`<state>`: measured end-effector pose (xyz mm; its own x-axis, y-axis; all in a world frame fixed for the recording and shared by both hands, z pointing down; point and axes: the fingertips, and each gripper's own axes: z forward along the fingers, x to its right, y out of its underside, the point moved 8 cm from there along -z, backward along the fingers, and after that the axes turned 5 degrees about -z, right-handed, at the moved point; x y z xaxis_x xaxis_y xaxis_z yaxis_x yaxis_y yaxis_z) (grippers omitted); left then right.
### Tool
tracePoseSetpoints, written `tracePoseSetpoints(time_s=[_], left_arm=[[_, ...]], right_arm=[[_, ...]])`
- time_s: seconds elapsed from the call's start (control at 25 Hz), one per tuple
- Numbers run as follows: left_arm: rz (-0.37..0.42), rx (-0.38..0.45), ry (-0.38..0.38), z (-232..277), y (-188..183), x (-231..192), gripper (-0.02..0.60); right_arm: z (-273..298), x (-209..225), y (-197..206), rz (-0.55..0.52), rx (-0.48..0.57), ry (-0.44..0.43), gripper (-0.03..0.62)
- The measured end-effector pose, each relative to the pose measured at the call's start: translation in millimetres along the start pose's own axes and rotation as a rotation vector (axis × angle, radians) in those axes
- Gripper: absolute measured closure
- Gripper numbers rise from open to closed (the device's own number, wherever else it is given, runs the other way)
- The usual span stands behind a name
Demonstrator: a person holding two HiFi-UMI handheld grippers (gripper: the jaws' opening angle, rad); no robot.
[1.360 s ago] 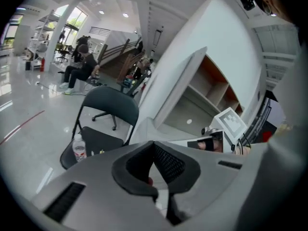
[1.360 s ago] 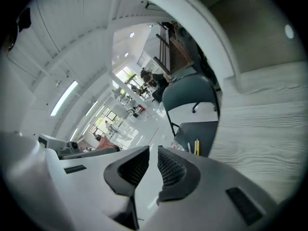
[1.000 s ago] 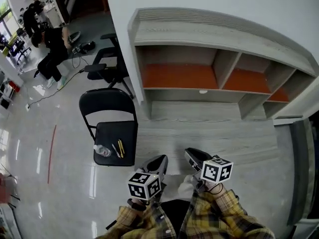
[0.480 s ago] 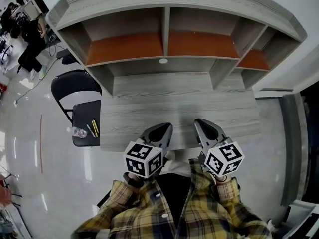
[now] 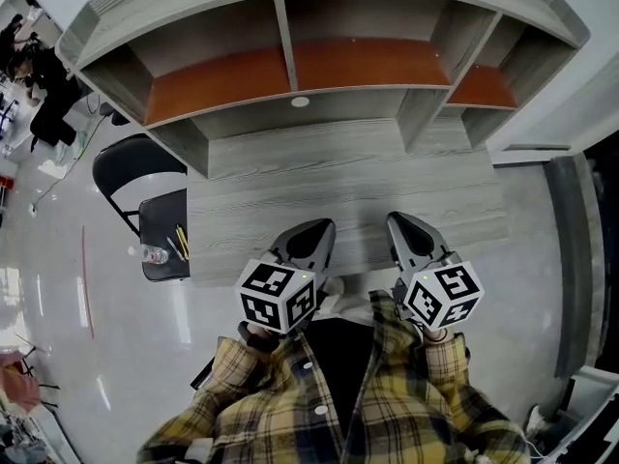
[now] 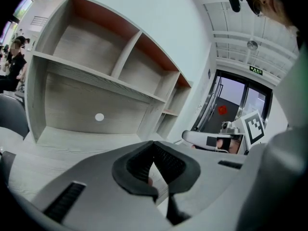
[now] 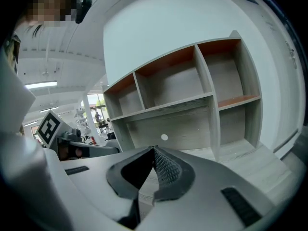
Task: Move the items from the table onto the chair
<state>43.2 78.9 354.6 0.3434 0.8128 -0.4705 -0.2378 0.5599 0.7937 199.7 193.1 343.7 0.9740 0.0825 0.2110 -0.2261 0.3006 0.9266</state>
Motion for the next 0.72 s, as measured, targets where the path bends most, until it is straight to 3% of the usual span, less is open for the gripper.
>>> tracePoseSetpoints(time_s=[0.72], left_arm=[[-0.016, 0.009, -0.027, 2, -4, -7, 0.577]], right_arm=[[13, 4, 4, -0.005, -0.038, -0.037, 0.577]])
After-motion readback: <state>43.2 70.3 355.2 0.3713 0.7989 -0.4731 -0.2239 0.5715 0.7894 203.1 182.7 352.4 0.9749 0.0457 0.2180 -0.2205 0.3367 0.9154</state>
